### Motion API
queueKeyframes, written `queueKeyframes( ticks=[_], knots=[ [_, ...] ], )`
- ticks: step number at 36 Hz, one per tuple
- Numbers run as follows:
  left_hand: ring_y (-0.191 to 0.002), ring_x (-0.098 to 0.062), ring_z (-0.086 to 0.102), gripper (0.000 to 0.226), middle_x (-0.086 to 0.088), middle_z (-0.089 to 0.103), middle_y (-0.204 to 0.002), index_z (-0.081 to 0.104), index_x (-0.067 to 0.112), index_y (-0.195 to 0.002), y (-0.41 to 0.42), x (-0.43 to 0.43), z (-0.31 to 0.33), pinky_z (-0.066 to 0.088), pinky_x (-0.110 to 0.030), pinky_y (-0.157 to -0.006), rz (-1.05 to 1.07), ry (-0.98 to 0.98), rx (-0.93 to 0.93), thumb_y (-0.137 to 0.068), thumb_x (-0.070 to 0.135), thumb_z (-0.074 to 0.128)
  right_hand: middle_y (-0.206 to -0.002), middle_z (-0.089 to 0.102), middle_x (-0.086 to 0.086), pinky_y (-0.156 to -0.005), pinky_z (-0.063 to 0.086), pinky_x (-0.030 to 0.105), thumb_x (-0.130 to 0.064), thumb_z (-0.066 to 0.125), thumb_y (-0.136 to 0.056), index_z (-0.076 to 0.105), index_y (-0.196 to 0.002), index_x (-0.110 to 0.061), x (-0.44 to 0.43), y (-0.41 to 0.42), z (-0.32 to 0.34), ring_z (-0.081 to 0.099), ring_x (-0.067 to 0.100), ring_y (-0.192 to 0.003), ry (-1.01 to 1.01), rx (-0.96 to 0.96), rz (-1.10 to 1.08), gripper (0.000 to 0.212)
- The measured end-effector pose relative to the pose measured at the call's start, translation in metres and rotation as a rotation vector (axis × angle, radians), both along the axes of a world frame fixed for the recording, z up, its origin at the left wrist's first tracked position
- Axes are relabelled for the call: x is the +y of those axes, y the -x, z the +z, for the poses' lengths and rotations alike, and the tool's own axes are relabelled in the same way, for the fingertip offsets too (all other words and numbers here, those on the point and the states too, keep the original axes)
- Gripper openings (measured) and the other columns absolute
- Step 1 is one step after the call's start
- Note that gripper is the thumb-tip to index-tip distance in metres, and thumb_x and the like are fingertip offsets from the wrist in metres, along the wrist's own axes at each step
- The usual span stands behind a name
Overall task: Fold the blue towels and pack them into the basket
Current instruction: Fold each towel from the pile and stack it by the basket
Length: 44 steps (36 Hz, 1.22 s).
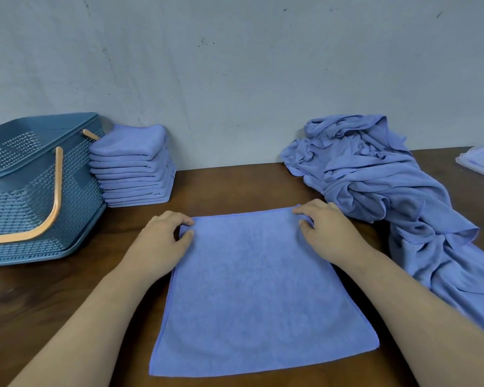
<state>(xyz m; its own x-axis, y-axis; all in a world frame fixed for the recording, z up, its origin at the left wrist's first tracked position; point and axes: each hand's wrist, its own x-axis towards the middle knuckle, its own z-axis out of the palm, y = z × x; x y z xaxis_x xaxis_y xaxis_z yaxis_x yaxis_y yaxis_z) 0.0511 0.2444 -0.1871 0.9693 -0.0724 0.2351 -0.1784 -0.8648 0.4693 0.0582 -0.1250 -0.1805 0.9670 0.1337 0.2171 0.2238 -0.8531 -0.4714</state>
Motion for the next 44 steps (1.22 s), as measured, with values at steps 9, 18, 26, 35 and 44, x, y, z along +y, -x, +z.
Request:
queueKeyframes(
  ticks=[9,18,26,35,44],
  knots=[
    [-0.117,-0.001,0.056,0.024,0.025,0.063,-0.122,0.071,0.035,-0.124,0.0,-0.002,0.007,0.04,-0.015,-0.094,0.036,0.086,-0.101,-0.102,0.029,0.064,-0.137,0.06,-0.008,-0.094,0.027,0.018,-0.012,0.054,-0.104,0.067,-0.14,-0.021,-0.002,-0.003,-0.004,0.041,0.017,-0.111,-0.002,-0.013,0.005,0.039],
    [-0.125,-0.009,0.049,0.035,0.018,0.059,-0.14,0.062,0.034,-0.14,0.001,0.001,0.003,0.044,-0.036,-0.111,0.019,-0.05,0.024,-0.106,0.039,0.057,-0.14,0.058,-0.008,-0.091,0.038,0.025,-0.014,0.053,-0.106,0.062,-0.145,-0.021,-0.001,-0.005,-0.002,0.049,0.021,-0.116,-0.033,-0.052,-0.025,0.041],
    [-0.13,-0.006,0.051,0.035,0.022,0.057,-0.136,0.064,0.035,-0.139,0.0,0.0,0.001,0.04,-0.026,-0.107,0.045,0.069,0.013,-0.104,0.035,0.062,-0.145,0.054,-0.018,-0.103,0.044,0.043,-0.031,0.046,-0.108,0.06,-0.145,-0.033,0.002,-0.003,-0.002,0.047,0.019,-0.124,0.172,-0.022,-0.065,0.04],
    [-0.141,-0.011,0.04,0.046,0.023,0.054,-0.148,0.059,0.042,-0.145,0.003,-0.002,0.004,0.033,-0.042,-0.122,0.038,0.057,0.103,-0.107,0.021,0.047,-0.143,0.054,-0.008,-0.099,0.047,0.041,-0.021,0.057,-0.104,0.06,-0.144,-0.029,0.0,0.001,0.007,0.049,0.025,-0.122,0.165,-0.105,-0.045,0.041],
    [-0.107,0.012,0.061,0.033,0.025,0.07,-0.118,0.077,0.044,-0.104,0.0,0.003,0.011,0.044,-0.015,-0.087,0.108,0.354,0.108,-0.102,0.017,0.06,-0.164,0.039,-0.01,-0.119,0.034,0.036,-0.038,0.046,-0.111,0.048,-0.157,-0.031,0.005,0.013,0.008,0.036,0.014,-0.15,0.244,0.07,0.166,0.046]
  ],
)
